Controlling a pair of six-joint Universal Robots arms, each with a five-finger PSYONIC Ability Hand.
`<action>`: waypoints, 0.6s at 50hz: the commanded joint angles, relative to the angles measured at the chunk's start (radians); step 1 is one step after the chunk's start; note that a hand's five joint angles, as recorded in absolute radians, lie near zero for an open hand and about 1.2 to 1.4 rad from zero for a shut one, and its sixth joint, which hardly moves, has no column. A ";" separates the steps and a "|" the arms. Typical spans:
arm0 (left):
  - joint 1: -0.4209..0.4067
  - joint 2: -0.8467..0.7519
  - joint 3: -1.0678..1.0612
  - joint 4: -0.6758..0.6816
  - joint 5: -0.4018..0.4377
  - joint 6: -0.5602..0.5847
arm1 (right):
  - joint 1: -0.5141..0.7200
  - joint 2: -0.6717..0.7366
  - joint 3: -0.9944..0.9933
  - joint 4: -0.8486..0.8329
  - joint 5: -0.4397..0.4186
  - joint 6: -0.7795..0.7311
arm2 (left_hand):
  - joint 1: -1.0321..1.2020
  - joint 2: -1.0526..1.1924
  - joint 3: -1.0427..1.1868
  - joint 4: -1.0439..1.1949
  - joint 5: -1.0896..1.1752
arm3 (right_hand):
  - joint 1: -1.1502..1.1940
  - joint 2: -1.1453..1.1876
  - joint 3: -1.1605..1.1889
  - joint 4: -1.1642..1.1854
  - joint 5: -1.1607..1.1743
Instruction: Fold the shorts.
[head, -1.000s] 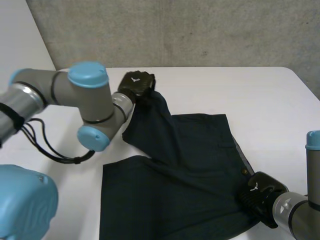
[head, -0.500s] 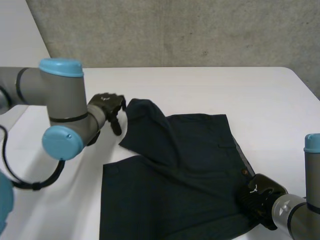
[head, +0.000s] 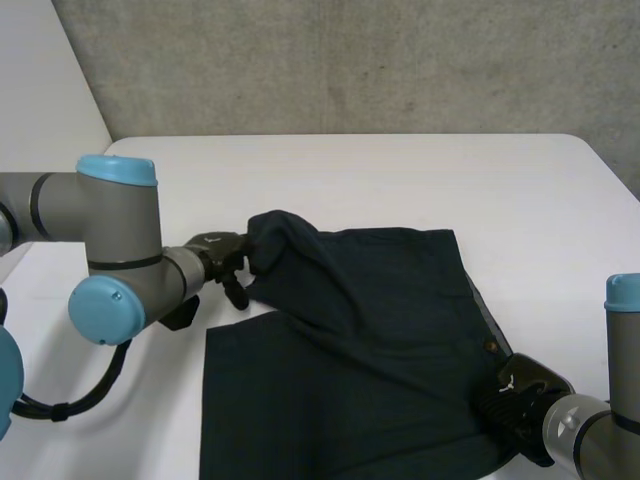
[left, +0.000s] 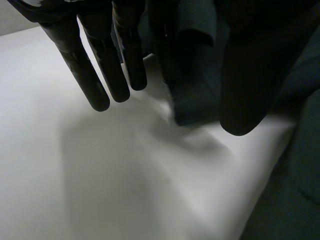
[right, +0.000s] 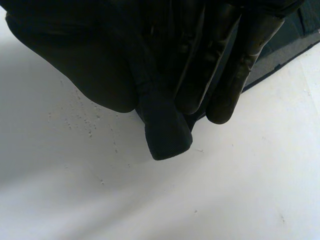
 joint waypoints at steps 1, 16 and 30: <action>-0.008 0.001 0.005 0.009 0.015 -0.006 | 0.000 0.000 0.002 0.000 0.000 0.000 | 0.107 0.108 0.109 0.102 0.109 | 0.421 0.207 0.201 0.204 0.221; -0.009 -0.042 0.021 0.027 0.011 0.006 | 0.000 0.000 0.007 -0.001 -0.001 0.000 | 0.529 0.530 0.531 0.524 0.531 | 0.421 0.207 0.201 0.204 0.221; -0.031 0.009 -0.006 0.029 -0.127 0.104 | 0.002 0.000 0.004 -0.009 0.000 0.000 | 0.790 0.792 0.792 0.786 0.793 | 0.421 0.207 0.201 0.204 0.221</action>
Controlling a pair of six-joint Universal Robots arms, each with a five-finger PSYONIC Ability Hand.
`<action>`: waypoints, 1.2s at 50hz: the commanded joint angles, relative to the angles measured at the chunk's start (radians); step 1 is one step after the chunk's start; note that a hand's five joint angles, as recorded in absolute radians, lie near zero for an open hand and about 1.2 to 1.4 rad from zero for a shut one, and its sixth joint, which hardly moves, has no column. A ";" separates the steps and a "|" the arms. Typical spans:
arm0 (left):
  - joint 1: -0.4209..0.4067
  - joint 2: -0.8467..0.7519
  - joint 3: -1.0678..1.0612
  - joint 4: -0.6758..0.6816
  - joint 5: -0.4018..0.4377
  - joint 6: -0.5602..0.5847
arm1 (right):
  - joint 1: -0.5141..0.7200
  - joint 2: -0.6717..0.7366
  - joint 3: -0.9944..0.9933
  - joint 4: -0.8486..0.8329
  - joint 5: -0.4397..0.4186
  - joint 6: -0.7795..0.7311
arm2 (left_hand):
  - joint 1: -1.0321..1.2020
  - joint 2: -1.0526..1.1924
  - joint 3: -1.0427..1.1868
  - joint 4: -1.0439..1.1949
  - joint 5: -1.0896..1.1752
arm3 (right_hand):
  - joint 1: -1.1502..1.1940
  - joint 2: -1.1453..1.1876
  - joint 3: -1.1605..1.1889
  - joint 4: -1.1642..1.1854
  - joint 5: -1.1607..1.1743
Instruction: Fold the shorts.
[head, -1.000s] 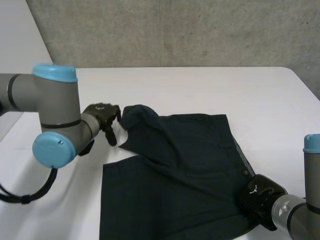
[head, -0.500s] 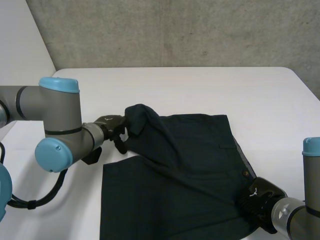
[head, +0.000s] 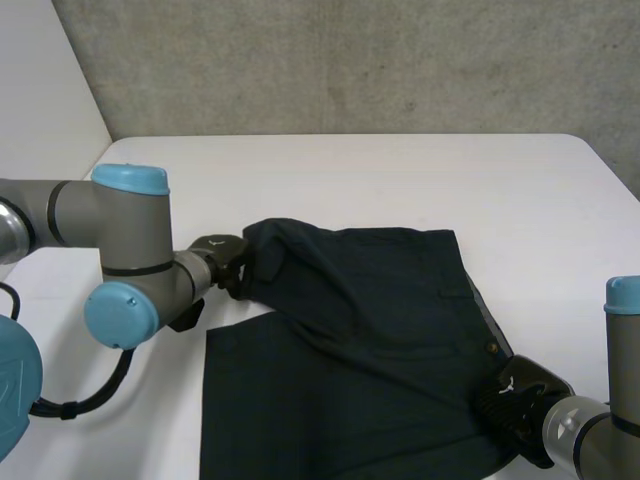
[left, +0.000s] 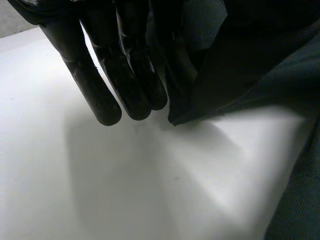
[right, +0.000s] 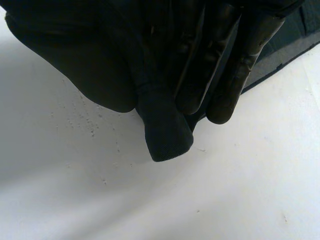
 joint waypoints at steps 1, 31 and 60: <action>-0.013 0.066 -0.036 -0.003 -0.088 0.084 | 0.000 -0.002 -0.003 -0.003 0.000 0.000 | 0.272 0.204 0.209 0.205 0.251 | 0.422 0.207 0.201 0.204 0.221; -0.002 0.226 -0.341 0.331 -0.065 0.276 | 0.002 0.000 0.005 -0.006 0.000 0.002 | -0.236 -0.304 -0.298 -0.302 -0.257 | 0.422 0.207 0.201 0.204 0.221; 0.070 0.132 -0.280 0.236 0.167 0.271 | 0.000 0.000 0.009 -0.015 0.000 0.002 | -0.344 -0.413 -0.407 -0.411 -0.365 | 0.422 0.207 0.201 0.204 0.221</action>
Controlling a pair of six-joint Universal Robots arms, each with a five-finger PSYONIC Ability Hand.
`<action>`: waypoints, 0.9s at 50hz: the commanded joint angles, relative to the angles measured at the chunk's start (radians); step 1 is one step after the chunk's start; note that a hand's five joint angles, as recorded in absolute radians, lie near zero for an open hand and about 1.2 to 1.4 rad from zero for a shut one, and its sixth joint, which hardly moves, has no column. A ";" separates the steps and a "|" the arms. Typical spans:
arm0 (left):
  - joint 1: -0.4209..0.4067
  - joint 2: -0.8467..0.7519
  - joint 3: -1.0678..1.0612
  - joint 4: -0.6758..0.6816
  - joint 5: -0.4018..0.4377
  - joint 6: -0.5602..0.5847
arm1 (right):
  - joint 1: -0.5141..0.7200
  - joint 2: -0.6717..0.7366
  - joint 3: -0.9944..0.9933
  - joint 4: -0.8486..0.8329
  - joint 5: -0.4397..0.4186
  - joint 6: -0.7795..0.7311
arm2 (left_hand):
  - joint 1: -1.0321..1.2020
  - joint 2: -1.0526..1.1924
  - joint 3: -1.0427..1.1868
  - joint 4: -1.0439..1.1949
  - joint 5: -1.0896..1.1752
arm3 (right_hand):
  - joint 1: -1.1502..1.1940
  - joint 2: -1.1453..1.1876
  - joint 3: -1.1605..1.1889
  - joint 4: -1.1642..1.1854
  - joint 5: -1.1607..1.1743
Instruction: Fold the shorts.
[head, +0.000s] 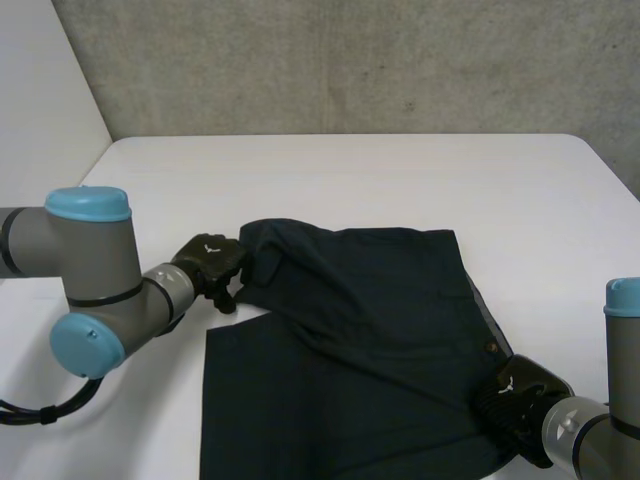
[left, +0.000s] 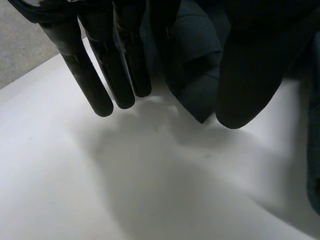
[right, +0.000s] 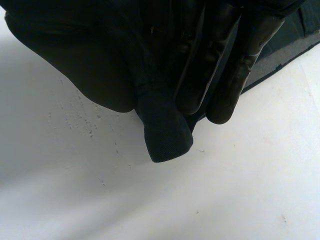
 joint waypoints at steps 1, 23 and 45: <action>-0.007 -0.007 0.012 0.002 -0.001 0.000 | -0.001 0.000 0.002 0.000 0.000 0.000 | 0.078 0.086 0.081 0.087 0.085 | 0.421 0.207 0.201 0.204 0.221; -0.030 -0.077 0.096 -0.004 -0.016 0.001 | -0.001 0.000 0.004 -0.005 -0.001 0.000 | 0.692 0.699 0.695 0.700 0.699 | 0.421 0.207 0.201 0.204 0.221; -0.110 0.191 -0.068 -0.045 -0.295 0.017 | 0.001 0.005 0.004 -0.005 0.000 0.000 | 0.692 0.699 0.695 0.700 0.699 | 0.421 0.207 0.201 0.204 0.221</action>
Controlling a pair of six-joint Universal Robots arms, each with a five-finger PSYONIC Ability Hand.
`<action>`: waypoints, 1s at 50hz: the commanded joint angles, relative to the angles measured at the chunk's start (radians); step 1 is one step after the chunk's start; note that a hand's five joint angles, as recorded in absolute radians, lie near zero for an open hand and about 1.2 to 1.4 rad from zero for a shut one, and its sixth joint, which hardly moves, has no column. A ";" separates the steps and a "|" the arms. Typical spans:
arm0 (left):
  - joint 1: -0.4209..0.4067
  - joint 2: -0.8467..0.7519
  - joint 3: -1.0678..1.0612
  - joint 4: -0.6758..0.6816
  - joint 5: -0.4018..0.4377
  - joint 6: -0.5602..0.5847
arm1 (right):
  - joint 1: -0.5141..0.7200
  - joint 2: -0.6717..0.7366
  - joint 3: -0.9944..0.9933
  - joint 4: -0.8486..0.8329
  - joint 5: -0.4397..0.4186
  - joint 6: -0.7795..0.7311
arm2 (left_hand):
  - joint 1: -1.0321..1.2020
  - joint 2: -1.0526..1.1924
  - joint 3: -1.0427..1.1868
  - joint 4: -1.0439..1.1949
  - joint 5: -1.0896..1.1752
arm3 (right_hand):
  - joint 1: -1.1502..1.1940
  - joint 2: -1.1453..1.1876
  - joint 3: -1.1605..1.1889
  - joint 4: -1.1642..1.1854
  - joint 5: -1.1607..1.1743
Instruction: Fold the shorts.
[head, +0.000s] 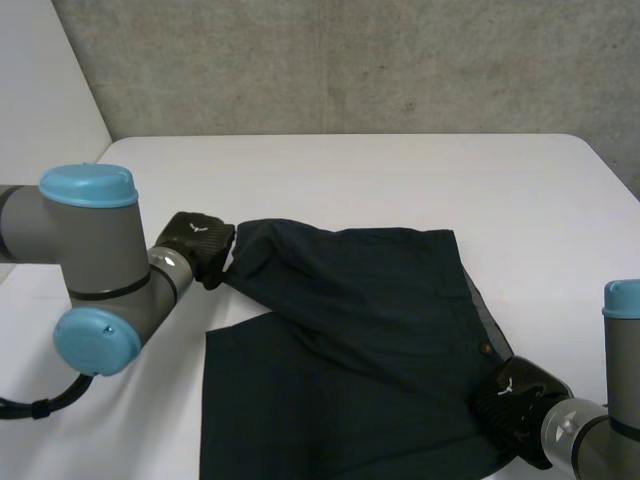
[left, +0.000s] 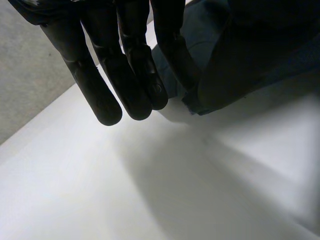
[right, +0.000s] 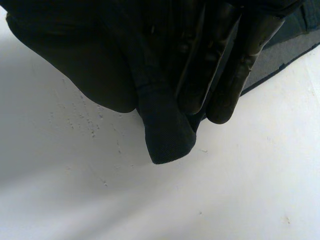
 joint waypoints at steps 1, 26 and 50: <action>-0.038 0.087 -0.076 -0.022 -0.048 0.006 | 0.000 0.000 0.000 0.000 0.001 0.000 | 0.269 0.203 0.210 0.205 0.255 | 0.422 0.207 0.196 0.204 0.221; -0.115 0.101 -0.199 -0.007 -0.213 0.168 | 0.002 -0.002 -0.001 0.003 -0.002 0.022 | 0.269 0.203 0.210 0.205 0.255 | 0.422 0.207 0.196 0.204 0.221; -0.111 0.345 -0.327 0.064 -0.183 -0.042 | -0.084 -0.003 -0.115 0.012 -0.177 0.178 | -0.843 -0.909 -0.902 -0.908 -0.857 | 0.422 0.207 0.196 0.204 0.221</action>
